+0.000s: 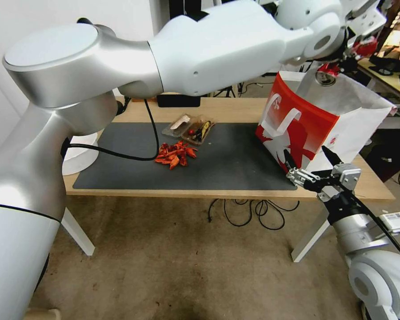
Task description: Pick up the trash from the table and place it into the takeout bag.
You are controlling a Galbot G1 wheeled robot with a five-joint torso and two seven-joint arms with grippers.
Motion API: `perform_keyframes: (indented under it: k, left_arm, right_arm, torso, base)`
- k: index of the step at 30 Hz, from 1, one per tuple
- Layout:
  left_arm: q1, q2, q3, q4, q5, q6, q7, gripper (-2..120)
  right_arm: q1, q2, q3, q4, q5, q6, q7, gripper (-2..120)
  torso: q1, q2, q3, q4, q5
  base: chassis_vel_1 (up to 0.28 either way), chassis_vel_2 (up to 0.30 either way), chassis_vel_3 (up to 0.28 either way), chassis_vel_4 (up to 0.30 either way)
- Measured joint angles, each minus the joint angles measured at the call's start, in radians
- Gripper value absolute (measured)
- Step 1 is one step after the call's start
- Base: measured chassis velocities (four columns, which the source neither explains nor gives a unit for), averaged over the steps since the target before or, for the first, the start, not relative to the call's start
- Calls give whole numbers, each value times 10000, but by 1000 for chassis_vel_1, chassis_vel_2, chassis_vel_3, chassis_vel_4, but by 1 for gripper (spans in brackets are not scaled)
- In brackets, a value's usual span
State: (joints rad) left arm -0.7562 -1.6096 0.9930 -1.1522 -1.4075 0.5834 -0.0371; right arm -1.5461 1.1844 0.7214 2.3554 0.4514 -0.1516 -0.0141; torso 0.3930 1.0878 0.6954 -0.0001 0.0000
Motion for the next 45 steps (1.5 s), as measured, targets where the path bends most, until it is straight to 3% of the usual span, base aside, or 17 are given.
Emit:
perform_keyframes:
  k: [13, 15, 20, 23, 26, 27, 28, 31, 32, 35, 36, 39, 40, 44, 45]
  left_arm:
    - [6, 7, -172, 201, -3, 211, -176, 65]
    - [-84, 7, -546, 461, -31, 421, -367, 77]
    - [-211, 15, -979, 764, -40, 582, -550, 90]
    - [-278, 260, -1474, 769, -87, 600, -668, 99]
    - [-278, 936, -1797, 601, -105, 506, -803, 100]
    - [-227, 1702, -2045, 312, -204, 361, -1061, 100]
    - [-227, 1702, -2045, 312, -204, 361, -1061, 100]
    - [4, 3050, -2465, -387, -469, 290, -1475, 100]
    - [4, 3050, -2465, -387, -469, 290, -1475, 100]
    - [710, 5011, -2979, -1822, -575, 176, -1941, 100]
    - [710, 5011, -2979, -1822, -575, 176, -1941, 100]
    - [1669, 6817, -3701, -3036, -502, 35, -2158, 100]
    - [1669, 6817, -3701, -3036, -502, 35, -2158, 100]
    - [3258, 8580, -5162, -4222, -216, -376, -2448, 100]
    - [3258, 8580, -5162, -4222, -216, -376, -2448, 100]
  right_arm:
    - [109, 0, -76, -130, 1, 42, -8, 100]
    - [115, -19, -90, -130, 19, 50, -8, 100]
    - [131, -87, -52, -130, 110, 73, -9, 100]
    - [150, -116, -66, -145, 135, 165, -12, 100]
    - [193, -132, -103, -179, 139, 201, -14, 100]
    - [254, -143, -146, -187, 141, 215, -17, 100]
    - [254, -143, -146, -187, 141, 215, -17, 100]
    - [311, -167, -186, -188, 149, 251, -17, 100]
    - [311, -167, -186, -188, 149, 251, -17, 100]
    - [417, -231, -238, -211, 181, 428, -17, 100]
    - [417, -231, -238, -211, 181, 428, -17, 100]
    - [525, -284, -304, -250, 201, 650, -39, 100]
    - [525, -284, -304, -250, 201, 650, -39, 100]
    - [672, -319, -387, -311, 282, 944, -49, 100]
    - [672, -319, -387, -311, 282, 944, -49, 100]
  torso:
    - [0, 0, 0, 0, 0]
    - [0, 0, 0, -1, 0]
    - [-1, 0, 0, 2, -1]
    - [-2, 0, 0, -10, 1]
    - [-2, 0, -1, -5, 1]
    - [-1, 0, 0, 1, -4]
    - [-1, 0, 0, 1, -4]
    - [-1, 0, 0, 4, -7]
    - [-1, 0, 0, 4, -7]
    - [-1, 0, 0, 1, -9]
    - [-1, 0, 0, 1, -9]
    - [-2, 0, 0, 2, -11]
    - [-2, 0, 0, 2, -11]
    - [-1, 0, 0, 5, -12]
    - [-1, 0, 0, 5, -12]
  base:
    - [0, 0, 0, 0]
    - [0, 0, 0, 0]
    - [0, 0, 0, 0]
    - [0, 0, 0, 0]
    - [0, 0, 0, 0]
    - [0, 0, 0, 0]
    - [0, 0, 0, 0]
    - [0, 0, 0, 0]
    - [0, 0, 0, 0]
    - [0, 0, 0, 0]
    - [0, 0, 0, 0]
    - [0, 0, 0, 0]
    - [0, 0, 0, 0]
    - [0, 0, 0, 0]
    - [0, 0, 0, 0]
